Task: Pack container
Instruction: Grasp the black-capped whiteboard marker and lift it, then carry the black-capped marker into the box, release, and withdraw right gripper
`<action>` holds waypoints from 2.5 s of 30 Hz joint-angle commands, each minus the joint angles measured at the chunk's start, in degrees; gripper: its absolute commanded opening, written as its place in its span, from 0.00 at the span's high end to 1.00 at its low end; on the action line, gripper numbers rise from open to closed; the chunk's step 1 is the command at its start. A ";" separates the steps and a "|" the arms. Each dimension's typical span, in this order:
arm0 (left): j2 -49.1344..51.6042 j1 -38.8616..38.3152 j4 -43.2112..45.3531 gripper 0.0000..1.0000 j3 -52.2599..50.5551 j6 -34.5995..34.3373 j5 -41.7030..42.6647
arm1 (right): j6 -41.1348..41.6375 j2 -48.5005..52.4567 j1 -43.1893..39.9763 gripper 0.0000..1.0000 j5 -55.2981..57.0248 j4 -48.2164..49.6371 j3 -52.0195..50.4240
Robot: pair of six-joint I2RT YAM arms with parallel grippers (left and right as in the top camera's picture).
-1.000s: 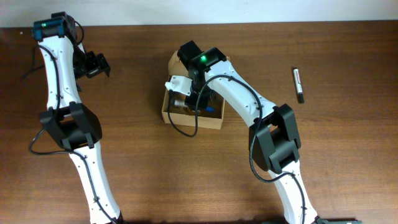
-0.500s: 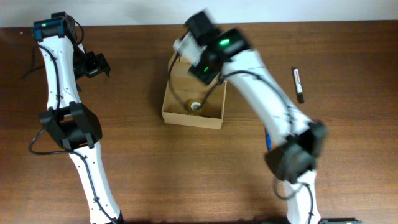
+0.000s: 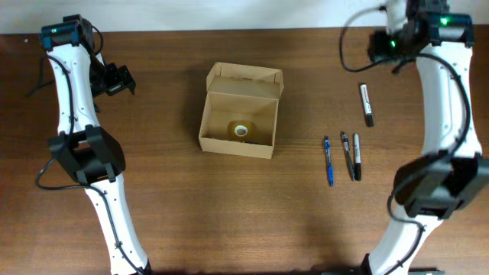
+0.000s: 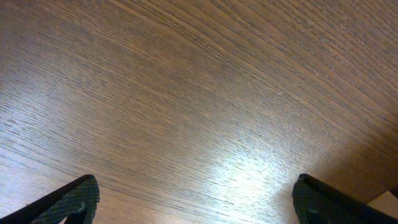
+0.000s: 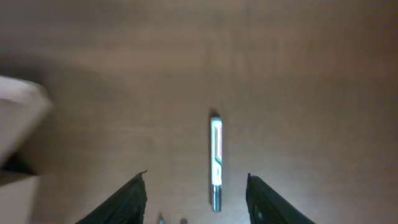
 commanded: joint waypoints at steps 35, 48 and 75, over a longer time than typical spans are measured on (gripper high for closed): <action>0.50 0.20 0.11 0.00 -0.31 0.07 -0.61 | 1.33 13.94 -1.81 0.96 -0.07 8.87 -16.44; 0.50 0.20 0.09 0.00 -0.31 0.07 -0.59 | -4.85 3.41 9.64 0.96 -4.68 -8.33 10.75; 0.50 0.20 0.09 0.00 -0.31 0.07 -0.59 | -41.62 13.14 38.66 0.96 -5.01 -9.86 3.02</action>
